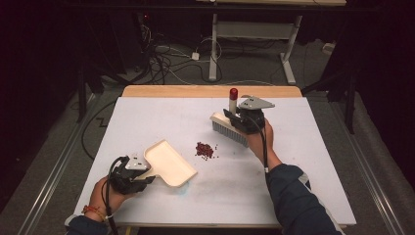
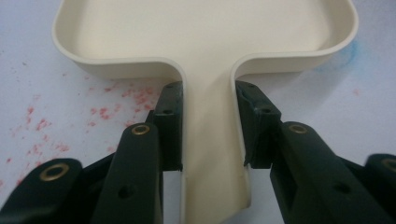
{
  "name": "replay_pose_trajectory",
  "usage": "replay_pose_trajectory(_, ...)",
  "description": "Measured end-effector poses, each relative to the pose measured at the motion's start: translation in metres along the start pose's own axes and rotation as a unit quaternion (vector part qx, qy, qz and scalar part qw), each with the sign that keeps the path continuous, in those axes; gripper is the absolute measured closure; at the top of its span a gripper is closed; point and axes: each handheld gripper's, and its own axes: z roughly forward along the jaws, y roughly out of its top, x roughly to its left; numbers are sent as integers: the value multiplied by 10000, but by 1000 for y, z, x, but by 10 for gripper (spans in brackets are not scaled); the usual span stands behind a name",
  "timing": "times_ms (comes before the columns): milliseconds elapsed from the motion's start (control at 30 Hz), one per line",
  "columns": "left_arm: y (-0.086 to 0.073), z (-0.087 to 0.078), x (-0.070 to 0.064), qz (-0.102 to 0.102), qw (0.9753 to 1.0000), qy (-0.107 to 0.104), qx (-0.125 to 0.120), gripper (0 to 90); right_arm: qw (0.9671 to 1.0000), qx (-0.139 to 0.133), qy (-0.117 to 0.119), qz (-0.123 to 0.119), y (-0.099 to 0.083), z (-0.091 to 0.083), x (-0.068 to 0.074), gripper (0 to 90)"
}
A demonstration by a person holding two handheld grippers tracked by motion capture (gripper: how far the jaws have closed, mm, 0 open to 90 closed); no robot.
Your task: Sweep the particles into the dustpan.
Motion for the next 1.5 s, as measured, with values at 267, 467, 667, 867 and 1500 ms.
replay_pose_trajectory(267, 5, 7, -6, 38, 10000, -73, 10, 632, 9999, -9, 106, -68, -2, 1, 17, 698)
replay_pose_trajectory(467, 13, 14, -15, 63, 9999, -141, 30, 632, 9998, 25, 196, -52, -2, 1, 28, 690)
replay_pose_trajectory(667, 20, 20, -25, 14, 9999, -75, 103, 633, 9992, 94, 350, -158, -1, 2, 47, 682)
replay_pose_trajectory(867, 28, 25, -34, -8, 9999, -27, 126, 633, 9993, 51, 359, -102, -1, 1, 63, 679)
replay_pose_trajectory(1500, 36, 36, -38, -153, 9998, -12, 161, 632, 9981, -16, 540, -300, -5, -3, 91, 666)
